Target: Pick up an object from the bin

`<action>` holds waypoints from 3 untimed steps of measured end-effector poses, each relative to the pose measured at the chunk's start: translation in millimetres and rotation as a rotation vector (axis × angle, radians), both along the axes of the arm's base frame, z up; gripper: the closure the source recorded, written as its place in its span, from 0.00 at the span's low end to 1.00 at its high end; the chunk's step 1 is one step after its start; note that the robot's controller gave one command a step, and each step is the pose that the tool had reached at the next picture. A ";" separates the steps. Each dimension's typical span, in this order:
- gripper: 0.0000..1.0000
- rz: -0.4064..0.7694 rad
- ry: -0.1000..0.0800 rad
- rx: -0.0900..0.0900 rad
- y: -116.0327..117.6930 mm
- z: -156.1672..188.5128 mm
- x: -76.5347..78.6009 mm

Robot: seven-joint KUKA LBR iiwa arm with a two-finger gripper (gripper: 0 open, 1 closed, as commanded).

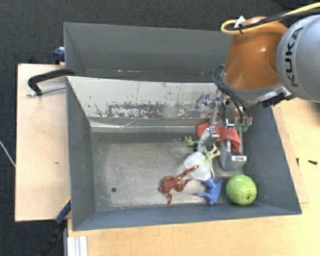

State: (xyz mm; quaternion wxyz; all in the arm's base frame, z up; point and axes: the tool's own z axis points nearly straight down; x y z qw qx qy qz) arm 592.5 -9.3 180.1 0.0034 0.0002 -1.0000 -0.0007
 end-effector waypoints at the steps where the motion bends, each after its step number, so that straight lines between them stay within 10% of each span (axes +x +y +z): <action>1: 0.00 0.000 -0.009 0.000 -0.1 4.7 1.8; 3: 0.00 0.067 -0.016 -0.015 -41.0 -83.9 -45.5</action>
Offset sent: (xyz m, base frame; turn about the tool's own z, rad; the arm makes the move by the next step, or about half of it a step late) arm -0.0649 -0.1114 -0.1101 -0.1585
